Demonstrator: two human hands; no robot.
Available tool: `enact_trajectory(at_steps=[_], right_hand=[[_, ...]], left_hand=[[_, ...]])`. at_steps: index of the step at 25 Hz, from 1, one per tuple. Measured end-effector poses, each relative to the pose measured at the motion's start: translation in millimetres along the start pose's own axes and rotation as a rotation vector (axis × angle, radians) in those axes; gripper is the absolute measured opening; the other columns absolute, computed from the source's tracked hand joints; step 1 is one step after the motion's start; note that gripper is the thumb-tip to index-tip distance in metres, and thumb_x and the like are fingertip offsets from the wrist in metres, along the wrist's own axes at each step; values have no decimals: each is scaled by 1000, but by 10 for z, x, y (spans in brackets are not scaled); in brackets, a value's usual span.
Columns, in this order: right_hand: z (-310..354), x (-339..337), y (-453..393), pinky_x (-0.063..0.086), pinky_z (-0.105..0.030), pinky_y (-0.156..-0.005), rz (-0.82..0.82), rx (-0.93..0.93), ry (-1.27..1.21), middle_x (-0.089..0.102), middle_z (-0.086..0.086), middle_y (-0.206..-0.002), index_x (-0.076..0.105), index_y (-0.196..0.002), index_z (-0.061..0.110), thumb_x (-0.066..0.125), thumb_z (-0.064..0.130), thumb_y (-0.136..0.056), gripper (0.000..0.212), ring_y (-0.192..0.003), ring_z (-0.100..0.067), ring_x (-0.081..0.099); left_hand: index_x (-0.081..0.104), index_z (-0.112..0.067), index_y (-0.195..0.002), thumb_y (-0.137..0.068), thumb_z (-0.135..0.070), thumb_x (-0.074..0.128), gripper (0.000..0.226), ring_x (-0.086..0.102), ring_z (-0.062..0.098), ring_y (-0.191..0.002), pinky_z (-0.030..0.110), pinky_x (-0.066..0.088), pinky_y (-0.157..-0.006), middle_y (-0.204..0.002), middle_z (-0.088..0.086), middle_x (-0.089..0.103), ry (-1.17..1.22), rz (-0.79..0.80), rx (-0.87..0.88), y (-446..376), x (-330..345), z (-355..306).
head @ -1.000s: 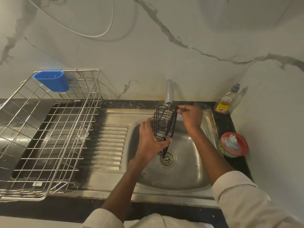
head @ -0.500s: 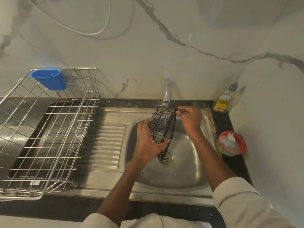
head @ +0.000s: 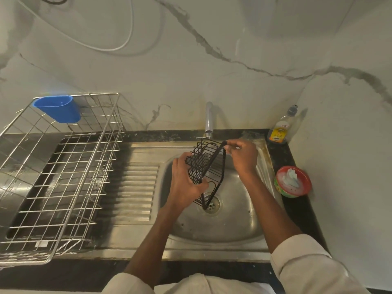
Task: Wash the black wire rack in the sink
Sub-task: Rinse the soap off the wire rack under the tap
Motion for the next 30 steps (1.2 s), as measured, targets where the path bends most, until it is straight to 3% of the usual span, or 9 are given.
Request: enact_trajectory(at_steps=[5,12,16,20,24,28,30], right_hand=[[-32,-162,41,62,-40,-87,-51,13,-17,78,7,-88,82,-99,19,81,10,-83,19,-82,-9,75],[146,-46,31,58,-34,-93,32,22,0,79,2,-101,80,-110,18,70,8,-91,23,-93,-13,74],[212,104,52,58,-30,-92,58,33,-10,78,5,-102,79,-111,20,69,9,-92,23,-95,-8,72],[191,10,85,55,-26,-89,8,29,-3,76,10,-100,80,-108,23,70,7,-90,26,-97,-4,69],[65,-180,96,59,-33,-90,-26,47,-18,76,13,-96,80,-104,24,71,4,-87,28,-94,-3,70],[82,-355,140,57,-30,-88,65,59,-32,74,14,-102,77,-112,24,75,7,-87,31,-92,-5,69],[69,-327,154,54,-33,-97,243,74,-65,68,14,-123,68,-128,33,80,13,-85,49,-109,-9,67]], left_hand=[[38,-45,-137,-69,-16,87,88,51,15,-113,26,50,-97,-123,-10,43,19,54,28,-84,42,-84],[48,-24,-144,-64,-32,80,86,51,8,-106,13,46,-88,-122,-1,48,66,7,-17,-175,-23,11],[47,-26,-145,-64,-29,80,87,51,6,-107,25,51,-87,-122,-9,46,80,-29,-28,-232,-132,85],[50,-25,-144,-67,-26,81,83,54,12,-110,28,53,-91,-124,-11,49,148,-29,25,-277,-99,107],[50,-28,-145,-78,-3,85,80,54,10,-107,27,54,-91,-127,-17,50,207,11,20,-361,39,117],[52,-24,-146,-73,5,62,79,62,29,-119,44,60,-93,-138,4,56,484,87,-67,-480,87,141],[54,-14,-143,-66,5,53,80,62,29,-114,40,59,-86,-135,13,60,546,139,-34,-619,91,153]])
Point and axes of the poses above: each hand's wrist, its own y-axis away from the middle knuckle, its own x-axis out of the palm, z = x × y, the point moved 4 cm from there along -y, towards the middle knuckle
